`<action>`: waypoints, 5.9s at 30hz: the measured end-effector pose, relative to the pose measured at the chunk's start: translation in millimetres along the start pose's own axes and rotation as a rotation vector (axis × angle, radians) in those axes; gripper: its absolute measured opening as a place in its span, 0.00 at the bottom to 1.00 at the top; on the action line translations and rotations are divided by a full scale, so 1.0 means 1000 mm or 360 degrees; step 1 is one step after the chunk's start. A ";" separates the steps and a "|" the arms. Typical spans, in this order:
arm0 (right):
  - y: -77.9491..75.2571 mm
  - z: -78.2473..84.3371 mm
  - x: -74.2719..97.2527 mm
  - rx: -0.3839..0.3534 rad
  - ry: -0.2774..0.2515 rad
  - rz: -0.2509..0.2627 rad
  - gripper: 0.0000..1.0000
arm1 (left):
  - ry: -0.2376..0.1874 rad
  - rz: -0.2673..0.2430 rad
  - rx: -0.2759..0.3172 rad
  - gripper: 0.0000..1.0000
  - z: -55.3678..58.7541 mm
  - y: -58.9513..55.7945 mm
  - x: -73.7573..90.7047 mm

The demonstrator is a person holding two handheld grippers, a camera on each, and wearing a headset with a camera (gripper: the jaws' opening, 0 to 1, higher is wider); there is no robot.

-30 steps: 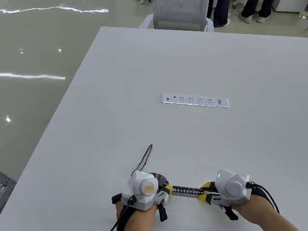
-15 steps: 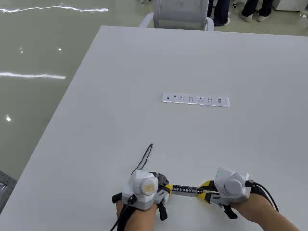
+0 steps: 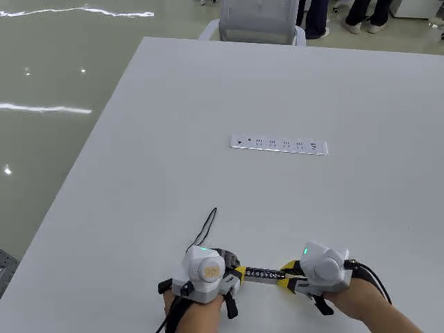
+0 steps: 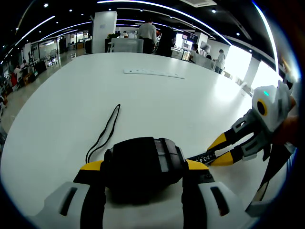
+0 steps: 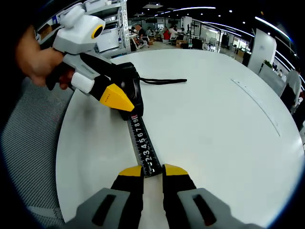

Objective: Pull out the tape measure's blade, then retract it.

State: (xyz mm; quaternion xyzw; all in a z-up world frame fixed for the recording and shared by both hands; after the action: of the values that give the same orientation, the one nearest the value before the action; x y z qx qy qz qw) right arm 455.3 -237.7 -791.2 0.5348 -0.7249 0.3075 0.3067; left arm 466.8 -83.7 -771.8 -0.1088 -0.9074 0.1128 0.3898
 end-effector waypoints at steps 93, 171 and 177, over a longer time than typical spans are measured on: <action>0.005 -0.042 -0.034 0.0044 -0.0064 -0.0046 0.13 | -0.0002 0.0025 0.0011 0.62 0.000 0.000 0.001; 0.010 -0.065 -0.053 0.0114 -0.0156 -0.0082 0.15 | -0.0003 0.0049 0.0066 0.62 -0.001 0.003 0.001; 0.010 -0.063 -0.050 0.0158 -0.0147 -0.0085 0.15 | -0.0007 0.0050 0.0066 0.62 -0.001 0.004 0.002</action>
State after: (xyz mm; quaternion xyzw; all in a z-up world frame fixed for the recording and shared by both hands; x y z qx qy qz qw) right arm 464.5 -156.8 -791.8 0.5820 -0.7076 0.3098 0.2542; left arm 467.1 -79.8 -771.0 -0.1148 -0.9039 0.1379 0.3883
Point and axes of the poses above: the centre of the closed fingertips' face, and the gripper's own axes: x roughly backward along the fingers, y roughly to its left, z roughly out of its underside, the point moved 3 cm from there along x, roughly backward along the fingers, and after that the axes turned 13 degrees about x, right-handed, at the moved point
